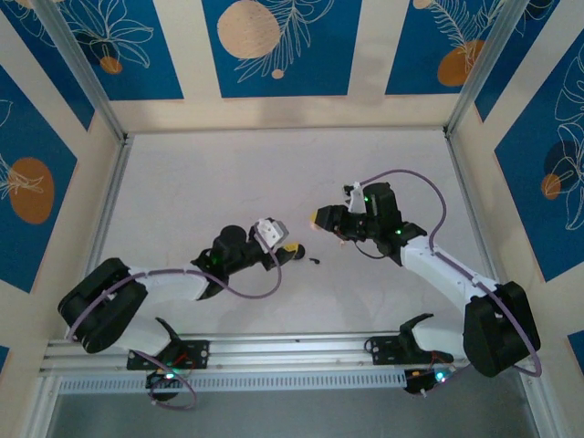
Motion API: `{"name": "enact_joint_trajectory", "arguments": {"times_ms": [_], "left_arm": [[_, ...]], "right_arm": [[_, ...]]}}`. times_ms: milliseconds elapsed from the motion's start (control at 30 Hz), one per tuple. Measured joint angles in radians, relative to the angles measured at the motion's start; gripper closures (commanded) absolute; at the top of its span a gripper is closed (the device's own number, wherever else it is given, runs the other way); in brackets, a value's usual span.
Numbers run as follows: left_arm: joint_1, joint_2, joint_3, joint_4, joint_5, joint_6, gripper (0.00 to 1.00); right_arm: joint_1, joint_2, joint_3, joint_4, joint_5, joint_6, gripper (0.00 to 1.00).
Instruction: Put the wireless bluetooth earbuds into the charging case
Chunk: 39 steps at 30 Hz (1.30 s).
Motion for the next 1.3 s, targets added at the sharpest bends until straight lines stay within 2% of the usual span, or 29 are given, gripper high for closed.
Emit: {"name": "enact_joint_trajectory", "arguments": {"times_ms": [133, 400, 667, 967, 1200, 1300], "left_arm": [[-0.023, 0.034, 0.01, 0.052, 0.001, -0.013, 0.42], [-0.047, 0.056, 0.044, 0.138, -0.026, -0.058, 0.48], [-0.052, 0.097, 0.049, 0.218, -0.053, -0.125, 0.47], [-0.058, 0.121, 0.05, 0.257, -0.052, -0.158, 0.52], [-0.058, 0.121, 0.05, 0.275, -0.052, -0.167, 0.52], [-0.058, 0.121, 0.05, 0.279, -0.051, -0.18, 0.58]], "right_arm": [[0.011, -0.001, -0.022, 0.029, 0.001, 0.033, 0.57], [0.051, -0.014, -0.036, 0.075, 0.012, 0.062, 0.57], [0.072, -0.014, -0.048, 0.118, 0.027, 0.08, 0.57], [0.093, -0.027, -0.054, 0.147, 0.038, 0.088, 0.57], [0.106, -0.027, -0.054, 0.157, 0.038, 0.088, 0.57], [0.107, -0.027, -0.054, 0.163, 0.039, 0.088, 0.57]]}}
